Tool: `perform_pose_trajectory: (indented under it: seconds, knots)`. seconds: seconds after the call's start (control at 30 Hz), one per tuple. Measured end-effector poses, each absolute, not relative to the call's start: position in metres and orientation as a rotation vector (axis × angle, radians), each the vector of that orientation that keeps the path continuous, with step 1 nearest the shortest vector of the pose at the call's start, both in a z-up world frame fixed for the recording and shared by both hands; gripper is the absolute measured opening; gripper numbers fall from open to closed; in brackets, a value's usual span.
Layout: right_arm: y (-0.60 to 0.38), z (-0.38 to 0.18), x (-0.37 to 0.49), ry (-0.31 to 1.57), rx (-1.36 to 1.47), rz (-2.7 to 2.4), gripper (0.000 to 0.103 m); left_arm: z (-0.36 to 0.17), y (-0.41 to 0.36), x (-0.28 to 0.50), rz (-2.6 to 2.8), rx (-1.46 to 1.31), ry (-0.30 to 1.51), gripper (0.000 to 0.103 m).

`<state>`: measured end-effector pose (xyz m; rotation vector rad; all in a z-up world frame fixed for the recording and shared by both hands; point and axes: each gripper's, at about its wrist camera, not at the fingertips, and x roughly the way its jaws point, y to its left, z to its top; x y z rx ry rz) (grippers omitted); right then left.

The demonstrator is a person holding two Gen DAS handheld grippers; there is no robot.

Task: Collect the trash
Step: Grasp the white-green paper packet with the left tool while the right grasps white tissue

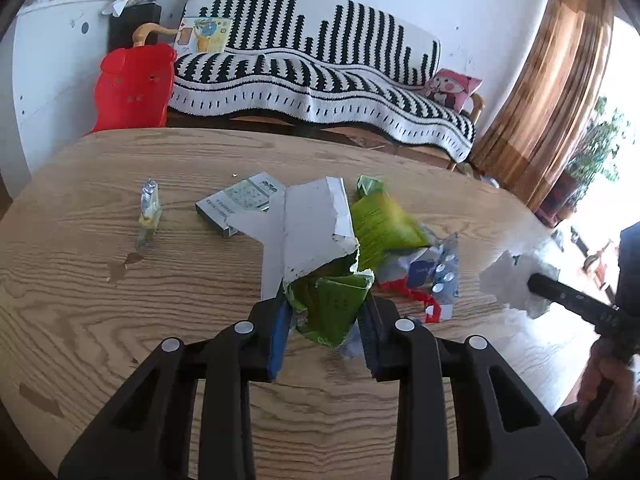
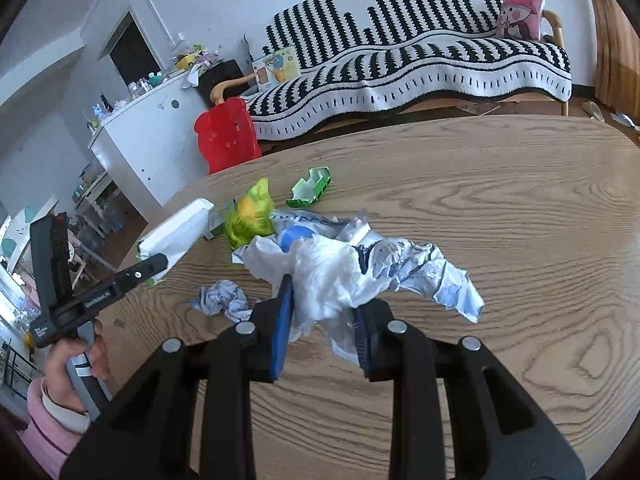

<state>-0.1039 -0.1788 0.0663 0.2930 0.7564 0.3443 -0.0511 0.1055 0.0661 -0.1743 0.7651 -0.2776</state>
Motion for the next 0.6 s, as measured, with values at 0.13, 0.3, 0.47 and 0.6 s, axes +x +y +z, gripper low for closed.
perform_pose_trajectory:
  seconds: [0.13,0.3,0.47,0.6]
  knots:
    - [-0.179,0.065,-0.104,0.756,0.281,0.329,0.027,0.069,0.117,-0.055,-0.249,-0.203,0.744,0.030]
    - [-0.183,0.064,-0.103,0.754,0.285,0.304,0.027,0.066,0.121,-0.056,-0.236,-0.210,0.756,0.030]
    - [-0.183,0.062,-0.101,0.761,0.289,0.298,0.027,0.066,0.120,-0.054,-0.231,-0.202,0.758,0.030]
    - [-0.179,0.062,-0.101,0.768,0.284,0.294,0.027,0.064,0.118,-0.054,-0.235,-0.197,0.763,0.030]
